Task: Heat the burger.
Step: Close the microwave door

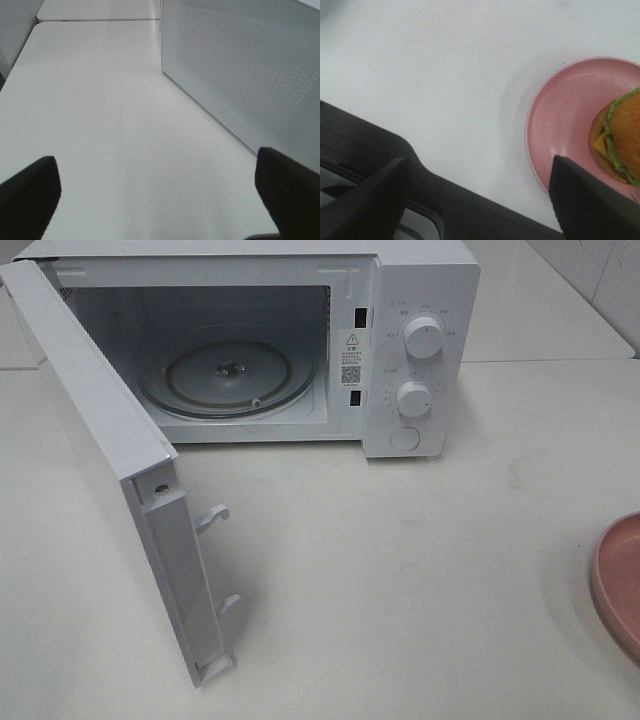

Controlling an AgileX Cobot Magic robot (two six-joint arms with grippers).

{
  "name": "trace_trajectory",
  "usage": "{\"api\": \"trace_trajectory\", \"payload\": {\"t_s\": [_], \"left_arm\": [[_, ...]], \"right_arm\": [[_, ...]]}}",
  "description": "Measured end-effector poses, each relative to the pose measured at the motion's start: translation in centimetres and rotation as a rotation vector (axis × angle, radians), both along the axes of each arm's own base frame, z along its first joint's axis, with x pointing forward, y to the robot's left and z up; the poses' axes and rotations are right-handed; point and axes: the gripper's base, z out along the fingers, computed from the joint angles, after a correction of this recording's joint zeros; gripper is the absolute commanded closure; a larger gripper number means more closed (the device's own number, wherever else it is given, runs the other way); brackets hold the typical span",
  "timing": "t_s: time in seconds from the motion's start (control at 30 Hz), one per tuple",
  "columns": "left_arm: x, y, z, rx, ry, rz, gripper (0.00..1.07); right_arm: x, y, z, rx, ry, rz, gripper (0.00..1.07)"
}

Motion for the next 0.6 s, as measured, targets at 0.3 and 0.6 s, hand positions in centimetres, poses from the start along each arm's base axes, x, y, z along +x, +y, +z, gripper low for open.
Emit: {"api": "trace_trajectory", "payload": {"t_s": [0.3,0.6], "left_arm": [[0.0,0.0,0.0,0.000,0.000,0.000,0.09],[0.0,0.0,0.0,0.000,0.000,0.000,0.09]], "right_arm": [[-1.6,-1.6,0.3,0.073,-0.147,-0.106,0.31],[-3.6,-2.5,-0.1,0.116,-0.273,-0.218,0.31]]}}
